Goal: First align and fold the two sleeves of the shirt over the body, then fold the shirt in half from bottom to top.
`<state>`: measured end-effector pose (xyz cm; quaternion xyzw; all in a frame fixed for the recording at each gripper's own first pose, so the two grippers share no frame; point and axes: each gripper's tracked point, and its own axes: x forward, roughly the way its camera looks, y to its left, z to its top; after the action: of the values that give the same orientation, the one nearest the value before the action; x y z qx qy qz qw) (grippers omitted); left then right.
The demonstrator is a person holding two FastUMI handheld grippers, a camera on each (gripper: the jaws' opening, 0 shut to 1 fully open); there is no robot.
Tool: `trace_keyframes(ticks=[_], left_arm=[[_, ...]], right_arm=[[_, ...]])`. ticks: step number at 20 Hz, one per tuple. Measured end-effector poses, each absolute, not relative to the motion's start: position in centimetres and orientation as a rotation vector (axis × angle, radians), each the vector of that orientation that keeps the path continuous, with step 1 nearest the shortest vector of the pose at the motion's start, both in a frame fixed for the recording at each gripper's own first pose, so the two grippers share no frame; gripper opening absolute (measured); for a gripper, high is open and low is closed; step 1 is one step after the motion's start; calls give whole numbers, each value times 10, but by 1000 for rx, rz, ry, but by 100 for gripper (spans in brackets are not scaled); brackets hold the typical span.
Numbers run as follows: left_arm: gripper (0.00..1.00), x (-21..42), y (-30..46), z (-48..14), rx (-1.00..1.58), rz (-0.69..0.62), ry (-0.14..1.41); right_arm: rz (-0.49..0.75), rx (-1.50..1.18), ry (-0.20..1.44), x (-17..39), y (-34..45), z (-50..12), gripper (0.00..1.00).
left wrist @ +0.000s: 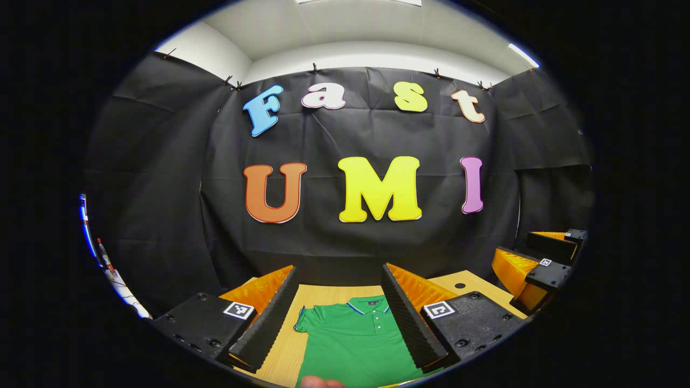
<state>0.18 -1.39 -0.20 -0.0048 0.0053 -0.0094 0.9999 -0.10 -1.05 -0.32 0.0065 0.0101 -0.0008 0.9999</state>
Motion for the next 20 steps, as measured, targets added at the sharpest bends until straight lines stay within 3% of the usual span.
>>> trace_keyframes(ticks=[11,14,20], left_arm=[[98,10,-29,-10,-10,-39,27],[98,17,-35,-18,-11,-41,44],[98,33,-50,-30,-22,-69,72]], right_arm=[[7,7,55,12,-20,-12,96],[22,6,72,20,-24,-18,93],[90,14,227,58,-39,-62,95]])
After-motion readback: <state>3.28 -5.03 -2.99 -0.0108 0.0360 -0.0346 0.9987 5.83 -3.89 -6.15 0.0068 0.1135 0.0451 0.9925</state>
